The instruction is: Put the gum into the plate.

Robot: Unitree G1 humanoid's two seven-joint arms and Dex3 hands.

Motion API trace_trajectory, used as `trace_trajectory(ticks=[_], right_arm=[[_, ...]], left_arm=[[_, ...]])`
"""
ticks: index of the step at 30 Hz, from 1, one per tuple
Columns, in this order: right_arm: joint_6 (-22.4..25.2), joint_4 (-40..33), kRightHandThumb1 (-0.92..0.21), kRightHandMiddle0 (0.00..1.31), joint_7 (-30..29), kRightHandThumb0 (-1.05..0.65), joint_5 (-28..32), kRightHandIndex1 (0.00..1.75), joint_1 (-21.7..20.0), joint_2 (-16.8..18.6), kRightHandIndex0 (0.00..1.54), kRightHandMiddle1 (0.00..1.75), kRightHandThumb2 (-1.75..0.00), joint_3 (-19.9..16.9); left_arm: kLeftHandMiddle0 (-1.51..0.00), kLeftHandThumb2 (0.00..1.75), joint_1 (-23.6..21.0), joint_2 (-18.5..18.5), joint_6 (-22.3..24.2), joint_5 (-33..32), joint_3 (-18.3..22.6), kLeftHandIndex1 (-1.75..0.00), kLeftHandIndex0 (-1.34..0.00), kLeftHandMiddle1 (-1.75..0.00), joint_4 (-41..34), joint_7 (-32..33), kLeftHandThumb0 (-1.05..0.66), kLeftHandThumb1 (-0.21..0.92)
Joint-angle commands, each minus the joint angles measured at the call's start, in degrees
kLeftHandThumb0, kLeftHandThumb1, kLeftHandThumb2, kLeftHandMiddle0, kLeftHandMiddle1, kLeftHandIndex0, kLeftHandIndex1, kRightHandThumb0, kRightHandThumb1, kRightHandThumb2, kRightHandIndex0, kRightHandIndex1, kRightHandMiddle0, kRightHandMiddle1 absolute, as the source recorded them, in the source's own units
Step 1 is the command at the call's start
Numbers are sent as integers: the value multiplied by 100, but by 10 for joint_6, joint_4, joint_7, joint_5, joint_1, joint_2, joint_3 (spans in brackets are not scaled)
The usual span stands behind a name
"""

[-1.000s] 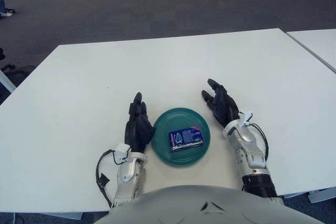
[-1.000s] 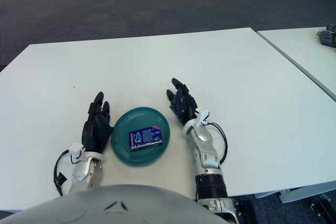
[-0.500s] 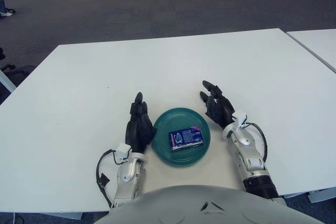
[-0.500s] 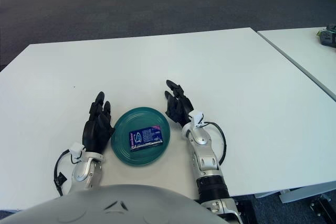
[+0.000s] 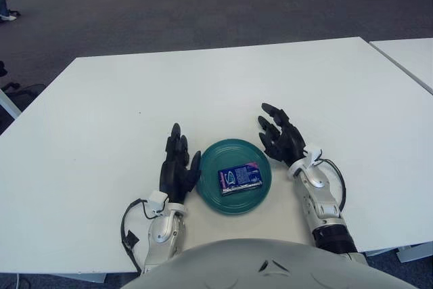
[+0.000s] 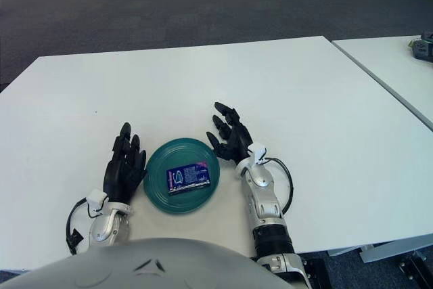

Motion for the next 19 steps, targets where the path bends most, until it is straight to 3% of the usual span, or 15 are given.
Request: trace_trajectory(ticks=[1, 9, 14, 19], right_arm=[[26, 38, -37, 0, -16, -51, -12, 1, 23, 0, 28, 73, -76, -2], [24, 27, -43, 0, -25, -51, -24, 2, 32, -2, 33, 78, -75, 3], [33, 22, -39, 0, -21, -44, -16, 3, 35, -1, 36, 81, -79, 1], [79, -8, -35, 0, -24, -40, -3, 1, 46, 5, 33, 70, -82, 2]], left_arm=[[0, 10, 26, -13, 30, 3, 0, 0, 0, 0, 20, 9, -88, 88], [0, 9, 29, -15, 30, 0, -1, 0, 0, 0, 18, 5, -88, 89], [0, 8, 29, -15, 31, -2, 0, 0, 0, 0, 18, 3, -88, 89], [0, 8, 29, -18, 30, -3, 0, 0, 0, 0, 22, 5, -89, 90]])
